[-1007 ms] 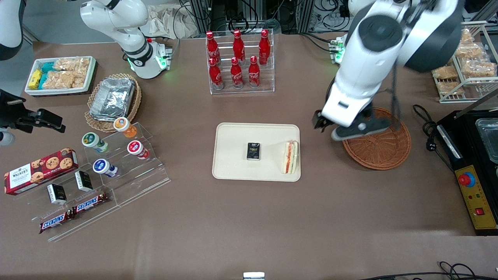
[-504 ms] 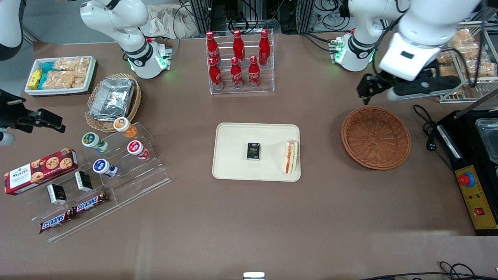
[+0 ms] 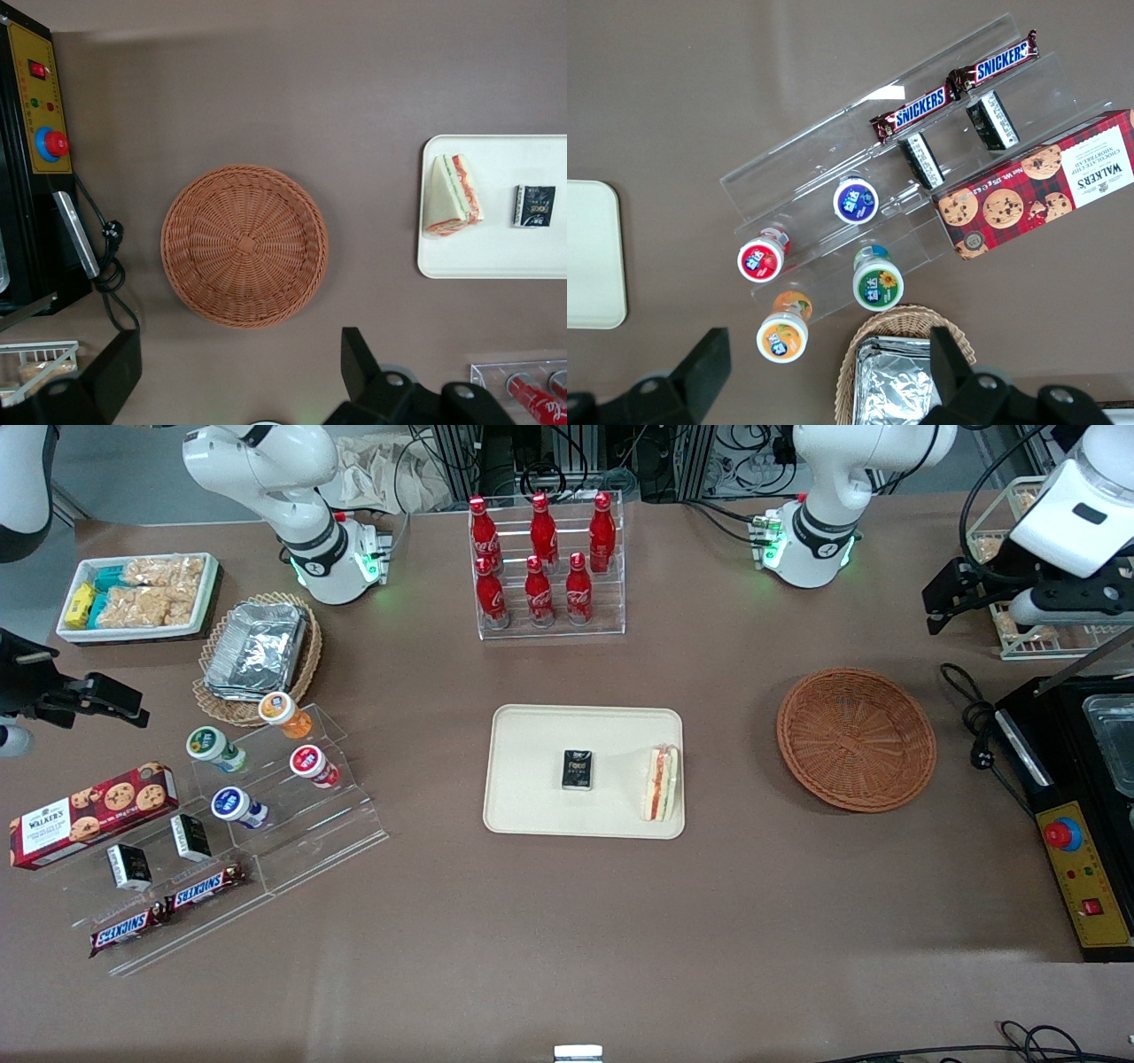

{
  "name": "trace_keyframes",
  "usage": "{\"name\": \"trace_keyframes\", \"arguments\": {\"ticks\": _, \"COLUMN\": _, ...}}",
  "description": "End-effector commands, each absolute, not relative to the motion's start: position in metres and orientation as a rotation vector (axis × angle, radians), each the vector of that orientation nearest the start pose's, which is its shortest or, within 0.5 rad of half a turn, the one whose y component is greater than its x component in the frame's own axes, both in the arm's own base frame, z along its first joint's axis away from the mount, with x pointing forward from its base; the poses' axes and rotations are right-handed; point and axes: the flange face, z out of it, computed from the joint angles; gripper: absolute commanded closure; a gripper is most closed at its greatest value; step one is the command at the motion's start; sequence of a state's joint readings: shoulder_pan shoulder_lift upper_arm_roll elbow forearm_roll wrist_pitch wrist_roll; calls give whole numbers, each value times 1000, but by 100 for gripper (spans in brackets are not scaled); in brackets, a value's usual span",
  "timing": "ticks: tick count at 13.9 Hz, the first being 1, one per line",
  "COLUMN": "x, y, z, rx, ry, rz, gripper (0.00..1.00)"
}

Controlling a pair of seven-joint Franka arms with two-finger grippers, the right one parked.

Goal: Place sandwich from basket to tray

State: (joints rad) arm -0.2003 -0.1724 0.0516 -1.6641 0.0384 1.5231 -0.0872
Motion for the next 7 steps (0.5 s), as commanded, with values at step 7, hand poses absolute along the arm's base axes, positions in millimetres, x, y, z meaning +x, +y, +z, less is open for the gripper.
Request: {"name": "trace_keyframes", "arguments": {"ticks": 7, "x": 495, "y": -53, "z": 663, "rx": -3156, "ry": 204, "rz": 3, "gripper": 0}}
